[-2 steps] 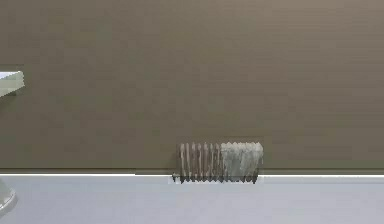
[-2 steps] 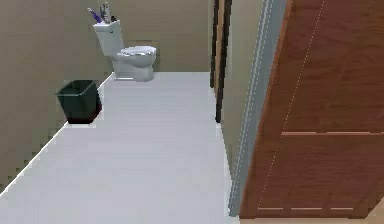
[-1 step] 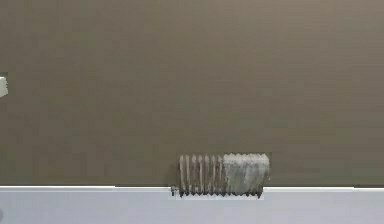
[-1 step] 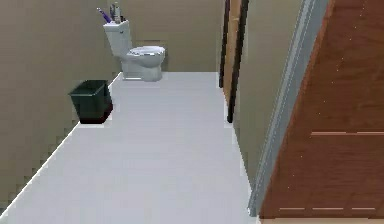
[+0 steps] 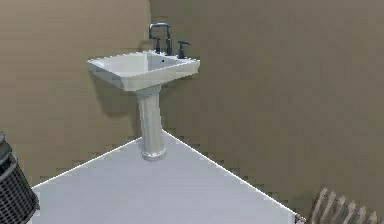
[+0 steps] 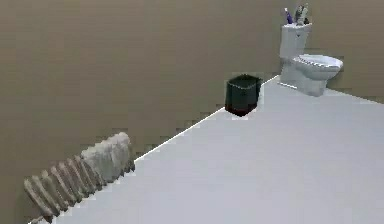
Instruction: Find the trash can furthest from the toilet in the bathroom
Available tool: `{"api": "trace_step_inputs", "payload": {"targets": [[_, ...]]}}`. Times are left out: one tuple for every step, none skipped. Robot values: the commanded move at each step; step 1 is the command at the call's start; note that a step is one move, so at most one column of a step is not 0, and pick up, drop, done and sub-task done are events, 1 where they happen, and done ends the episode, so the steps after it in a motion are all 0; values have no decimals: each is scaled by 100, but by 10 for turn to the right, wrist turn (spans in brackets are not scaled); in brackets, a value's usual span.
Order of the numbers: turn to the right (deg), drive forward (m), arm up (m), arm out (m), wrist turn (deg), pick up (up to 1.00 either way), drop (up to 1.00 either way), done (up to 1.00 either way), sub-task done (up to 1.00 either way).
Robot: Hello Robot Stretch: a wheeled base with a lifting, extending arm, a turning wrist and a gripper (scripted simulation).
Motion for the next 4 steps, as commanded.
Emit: {"api": "trace_step_inputs", "payload": {"targets": [[-270,0,0,0,0,0,0,0,0],[0,90,0,0,0,0,0,0,0],[-450,0,0,0,0,0,0,0,0],[0,0,0,0,0,0,0,100,0]]}}
